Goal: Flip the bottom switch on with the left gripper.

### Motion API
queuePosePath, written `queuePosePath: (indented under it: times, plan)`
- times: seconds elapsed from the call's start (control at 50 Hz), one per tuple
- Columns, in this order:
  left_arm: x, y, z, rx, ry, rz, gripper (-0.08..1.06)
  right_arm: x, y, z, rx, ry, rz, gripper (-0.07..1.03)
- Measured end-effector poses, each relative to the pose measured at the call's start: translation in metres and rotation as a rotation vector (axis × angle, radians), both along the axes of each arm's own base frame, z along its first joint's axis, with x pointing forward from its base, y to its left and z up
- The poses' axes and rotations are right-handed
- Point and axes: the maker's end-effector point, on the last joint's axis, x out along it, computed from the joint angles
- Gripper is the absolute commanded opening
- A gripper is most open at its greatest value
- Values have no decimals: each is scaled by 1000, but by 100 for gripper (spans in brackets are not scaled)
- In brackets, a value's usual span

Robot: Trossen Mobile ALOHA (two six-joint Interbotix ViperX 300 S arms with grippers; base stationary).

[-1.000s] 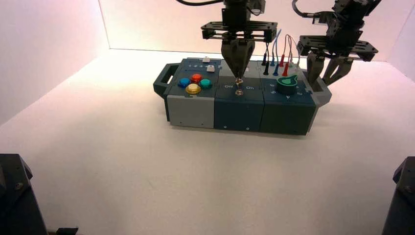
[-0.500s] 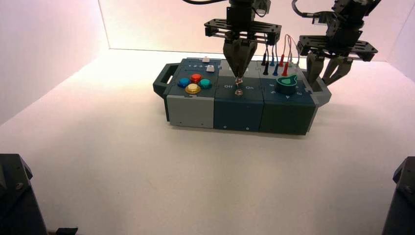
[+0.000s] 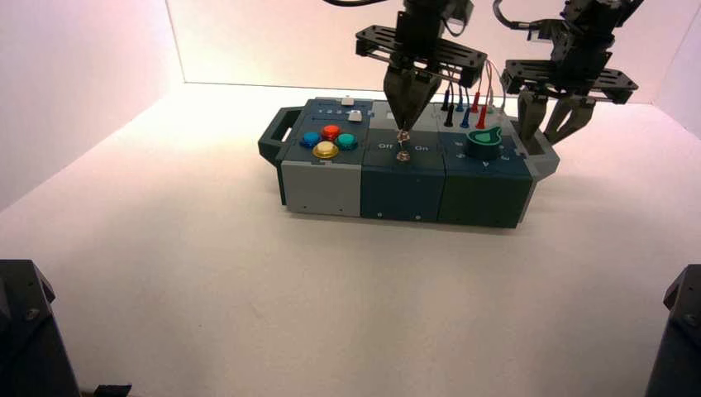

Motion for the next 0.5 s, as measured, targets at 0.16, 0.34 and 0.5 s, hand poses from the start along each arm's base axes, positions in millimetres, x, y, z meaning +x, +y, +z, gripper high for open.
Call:
queuePosePath:
  times: [0.16,0.34,0.5]
  plan:
    - [0,0,-1,9,2,4,-3,0,1,0,0,2,2,40]
    - [0,-1,-1,9,0,9,-3,0,1,0,0,2,2,39]
    - [0,-1,-1,11,0,11,-3,0,1,0,0,2,2,40]
